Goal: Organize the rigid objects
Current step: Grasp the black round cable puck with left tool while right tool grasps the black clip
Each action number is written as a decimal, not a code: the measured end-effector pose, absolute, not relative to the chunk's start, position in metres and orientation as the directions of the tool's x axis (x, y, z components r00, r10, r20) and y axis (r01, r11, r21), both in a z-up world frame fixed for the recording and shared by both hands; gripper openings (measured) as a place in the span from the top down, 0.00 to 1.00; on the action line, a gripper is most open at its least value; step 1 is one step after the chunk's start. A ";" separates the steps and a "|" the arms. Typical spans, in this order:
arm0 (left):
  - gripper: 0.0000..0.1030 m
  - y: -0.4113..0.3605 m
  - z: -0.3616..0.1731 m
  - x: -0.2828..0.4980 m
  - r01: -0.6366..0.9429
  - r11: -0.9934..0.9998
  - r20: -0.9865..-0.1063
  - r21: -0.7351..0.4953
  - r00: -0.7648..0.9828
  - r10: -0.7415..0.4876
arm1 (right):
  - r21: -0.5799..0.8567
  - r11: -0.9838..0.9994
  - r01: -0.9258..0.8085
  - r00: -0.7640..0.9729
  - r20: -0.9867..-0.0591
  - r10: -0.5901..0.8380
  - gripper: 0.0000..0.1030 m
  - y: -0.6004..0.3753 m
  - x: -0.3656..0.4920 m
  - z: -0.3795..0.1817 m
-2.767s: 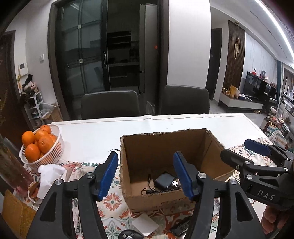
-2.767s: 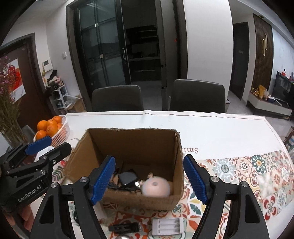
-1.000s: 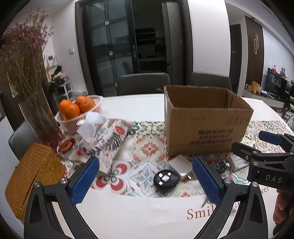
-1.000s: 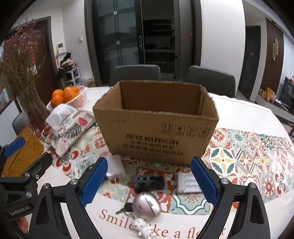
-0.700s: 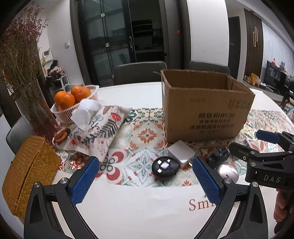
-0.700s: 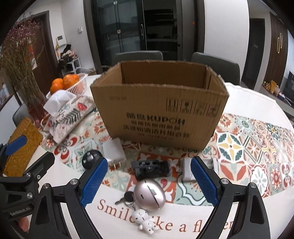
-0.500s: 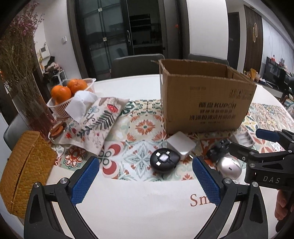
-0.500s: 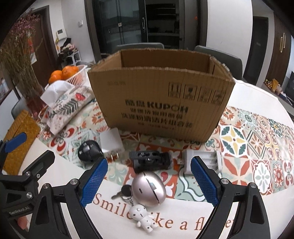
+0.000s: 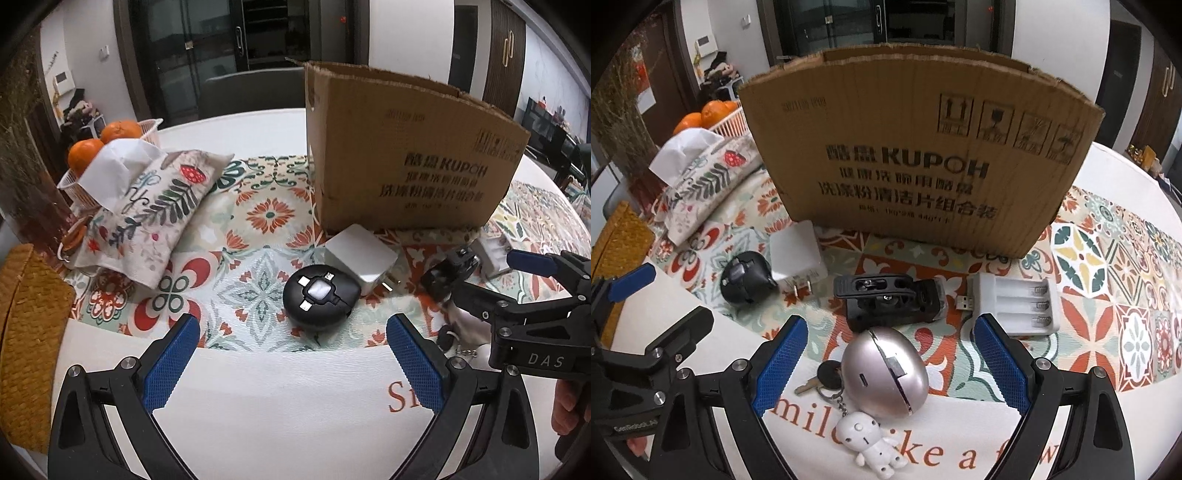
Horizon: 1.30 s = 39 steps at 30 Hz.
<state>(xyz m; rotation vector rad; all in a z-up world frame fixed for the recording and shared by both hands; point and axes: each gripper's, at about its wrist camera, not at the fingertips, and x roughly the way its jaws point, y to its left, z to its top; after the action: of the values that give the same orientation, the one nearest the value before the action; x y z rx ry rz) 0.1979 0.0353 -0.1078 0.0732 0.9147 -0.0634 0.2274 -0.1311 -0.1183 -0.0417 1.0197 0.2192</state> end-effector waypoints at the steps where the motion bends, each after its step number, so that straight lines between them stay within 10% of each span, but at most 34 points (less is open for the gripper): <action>1: 0.00 0.036 -0.110 0.200 0.093 0.995 -0.797 0.030 0.604 -0.032 | 0.063 0.977 -0.202 0.500 -0.852 0.158 0.10 -0.130 0.229 -0.120; 20: 0.08 0.031 -0.139 0.237 0.225 0.974 -0.824 0.029 0.557 -0.104 | 0.004 0.973 -0.230 0.445 -0.889 0.108 0.10 -0.116 0.259 -0.151; 32: 0.45 0.028 -0.152 0.246 0.247 0.969 -0.838 -0.007 0.527 -0.140 | 0.009 0.973 -0.231 0.435 -0.894 0.111 0.15 -0.108 0.283 -0.165; 39: 0.47 0.030 -0.153 0.243 0.218 0.976 -0.836 -0.018 0.533 -0.134 | -0.008 0.973 -0.230 0.453 -0.886 0.100 0.28 -0.109 0.275 -0.163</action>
<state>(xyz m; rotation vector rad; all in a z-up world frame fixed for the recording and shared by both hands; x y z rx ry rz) 0.2431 0.0298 -0.1526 0.0925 0.9875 -0.2098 0.2746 -0.1094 -0.1633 -0.1335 1.0819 0.2047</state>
